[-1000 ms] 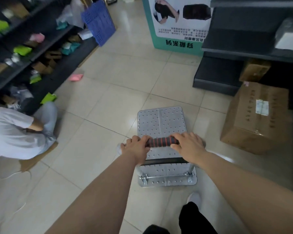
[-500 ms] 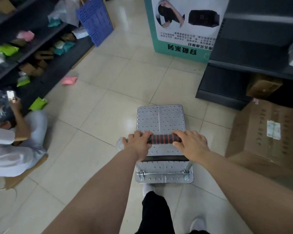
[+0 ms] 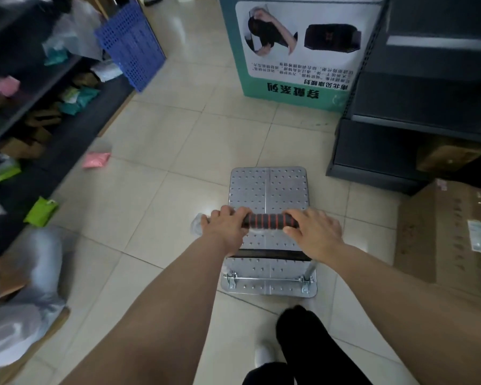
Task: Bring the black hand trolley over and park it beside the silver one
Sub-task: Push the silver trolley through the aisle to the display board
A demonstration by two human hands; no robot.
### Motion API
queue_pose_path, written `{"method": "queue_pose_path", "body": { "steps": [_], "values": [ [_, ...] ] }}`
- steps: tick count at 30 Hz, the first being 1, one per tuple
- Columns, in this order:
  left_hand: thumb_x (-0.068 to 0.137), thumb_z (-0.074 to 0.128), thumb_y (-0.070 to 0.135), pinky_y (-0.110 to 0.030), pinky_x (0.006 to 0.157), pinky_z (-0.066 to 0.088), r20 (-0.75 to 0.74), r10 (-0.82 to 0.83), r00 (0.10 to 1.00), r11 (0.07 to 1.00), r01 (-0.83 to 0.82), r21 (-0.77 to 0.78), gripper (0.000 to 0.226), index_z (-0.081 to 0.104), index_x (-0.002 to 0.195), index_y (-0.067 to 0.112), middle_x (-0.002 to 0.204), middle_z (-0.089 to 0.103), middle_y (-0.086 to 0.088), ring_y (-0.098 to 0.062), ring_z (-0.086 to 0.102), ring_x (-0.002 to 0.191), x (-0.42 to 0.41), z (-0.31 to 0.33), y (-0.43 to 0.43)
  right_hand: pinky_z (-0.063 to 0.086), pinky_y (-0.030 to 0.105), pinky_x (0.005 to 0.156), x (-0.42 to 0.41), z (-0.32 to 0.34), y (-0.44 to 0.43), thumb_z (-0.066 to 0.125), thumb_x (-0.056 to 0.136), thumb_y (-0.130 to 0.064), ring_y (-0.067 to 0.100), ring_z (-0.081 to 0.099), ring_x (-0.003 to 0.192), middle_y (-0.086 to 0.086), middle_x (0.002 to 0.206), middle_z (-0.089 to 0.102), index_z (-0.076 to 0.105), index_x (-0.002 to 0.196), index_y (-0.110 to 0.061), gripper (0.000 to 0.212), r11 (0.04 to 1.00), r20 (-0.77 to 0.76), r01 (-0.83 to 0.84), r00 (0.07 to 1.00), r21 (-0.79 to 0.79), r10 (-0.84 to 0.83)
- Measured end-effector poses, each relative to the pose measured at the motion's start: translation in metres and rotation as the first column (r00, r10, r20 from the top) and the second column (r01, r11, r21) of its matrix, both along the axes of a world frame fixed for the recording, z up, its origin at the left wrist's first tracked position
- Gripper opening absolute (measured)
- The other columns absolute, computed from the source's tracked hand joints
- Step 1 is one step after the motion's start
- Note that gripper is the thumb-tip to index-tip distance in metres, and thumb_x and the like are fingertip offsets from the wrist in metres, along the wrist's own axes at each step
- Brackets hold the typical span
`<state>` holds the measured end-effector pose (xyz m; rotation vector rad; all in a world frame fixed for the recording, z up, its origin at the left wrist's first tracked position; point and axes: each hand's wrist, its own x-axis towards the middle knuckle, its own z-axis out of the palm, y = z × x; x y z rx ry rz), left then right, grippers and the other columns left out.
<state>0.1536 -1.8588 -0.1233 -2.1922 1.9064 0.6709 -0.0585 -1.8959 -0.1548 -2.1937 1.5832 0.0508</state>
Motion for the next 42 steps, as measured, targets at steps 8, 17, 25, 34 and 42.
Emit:
{"method": "queue_pose_path", "body": {
  "steps": [8,17,25,34,42],
  "values": [
    [0.092,0.047,0.033,-0.048,0.101,0.025,0.031,0.008,0.999,1.0,-0.009,0.021,0.034,0.038,0.123,0.041,0.124,0.042,-0.003,-0.026,0.04,0.113,0.04,0.0,-0.109,0.032,0.043,0.091,0.04,-0.005,-0.099,0.04,0.091,-0.052,0.02,0.046,0.107,-0.004,0.11,0.054,0.035,0.12,-0.047,0.03,1.0,0.051,0.002,0.999,0.009,-0.002],
    [0.091,0.047,0.031,-0.05,0.104,0.024,0.009,0.032,0.999,0.999,-0.032,0.01,0.037,0.037,0.125,0.041,0.128,0.041,-0.004,-0.028,0.038,0.116,0.049,0.002,-0.233,0.032,0.045,0.096,0.051,-0.003,-0.226,0.04,0.091,-0.051,0.021,0.046,0.108,-0.003,0.115,0.053,0.033,0.127,-0.046,0.037,1.0,0.048,0.001,0.999,0.03,-0.002],
    [0.093,0.044,0.037,-0.056,0.103,0.025,-0.044,-0.02,0.999,1.0,0.02,-0.001,0.033,0.035,0.124,0.043,0.127,0.041,-0.004,-0.029,0.039,0.114,0.052,0.0,-0.338,0.028,0.044,0.098,0.054,-0.005,-0.332,0.044,0.09,-0.046,0.022,0.043,0.105,-0.007,0.099,0.045,0.036,0.118,-0.05,0.03,0.993,0.033,0.114,0.993,0.0,-0.114],
    [0.096,0.038,0.04,-0.059,0.105,0.021,-0.16,-0.131,0.978,0.99,0.137,0.029,0.038,0.03,0.133,0.041,0.131,0.038,-0.006,-0.032,0.037,0.118,0.075,0.002,-0.451,0.023,0.045,0.104,0.074,0.005,-0.435,0.048,0.091,-0.038,0.025,0.04,0.116,0.001,0.119,0.05,0.037,0.123,-0.045,0.034,0.976,-0.022,0.216,0.976,-0.036,-0.217],
    [0.096,0.037,0.042,-0.058,0.105,0.022,-0.155,-0.17,0.973,0.985,0.173,0.007,0.039,0.028,0.134,0.043,0.129,0.04,-0.007,-0.032,0.038,0.116,0.096,0.0,-0.485,0.021,0.043,0.105,0.094,0.012,-0.466,0.048,0.092,-0.037,0.026,0.038,0.12,0.004,0.123,0.049,0.037,0.129,-0.043,0.039,0.976,-0.026,0.216,0.976,0.007,-0.216]
  ]
}}
